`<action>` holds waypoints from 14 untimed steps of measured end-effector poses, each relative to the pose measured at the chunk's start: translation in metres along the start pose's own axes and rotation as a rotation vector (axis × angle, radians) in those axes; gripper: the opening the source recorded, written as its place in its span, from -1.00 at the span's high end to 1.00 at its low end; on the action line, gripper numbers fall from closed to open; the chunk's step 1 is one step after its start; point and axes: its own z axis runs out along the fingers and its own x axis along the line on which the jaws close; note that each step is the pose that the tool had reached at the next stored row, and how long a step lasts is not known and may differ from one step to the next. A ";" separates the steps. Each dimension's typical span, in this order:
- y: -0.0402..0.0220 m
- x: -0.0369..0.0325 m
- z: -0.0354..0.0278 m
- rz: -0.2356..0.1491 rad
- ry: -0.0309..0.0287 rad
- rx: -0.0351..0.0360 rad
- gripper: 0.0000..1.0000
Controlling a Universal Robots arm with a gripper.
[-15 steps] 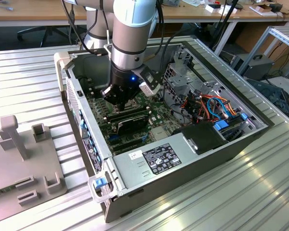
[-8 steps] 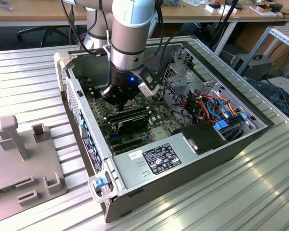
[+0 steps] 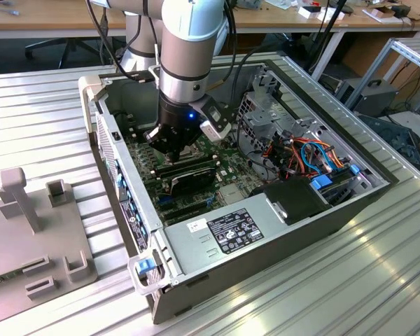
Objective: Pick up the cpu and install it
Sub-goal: 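Install the second cpu locking lever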
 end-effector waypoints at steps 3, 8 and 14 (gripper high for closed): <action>0.0000 0.0000 0.0001 0.000 -0.0001 0.0000 0.79; 0.0001 0.0006 0.0001 0.000 -0.0001 0.0000 0.79; 0.0002 0.0020 0.0002 0.000 -0.0002 0.0000 0.79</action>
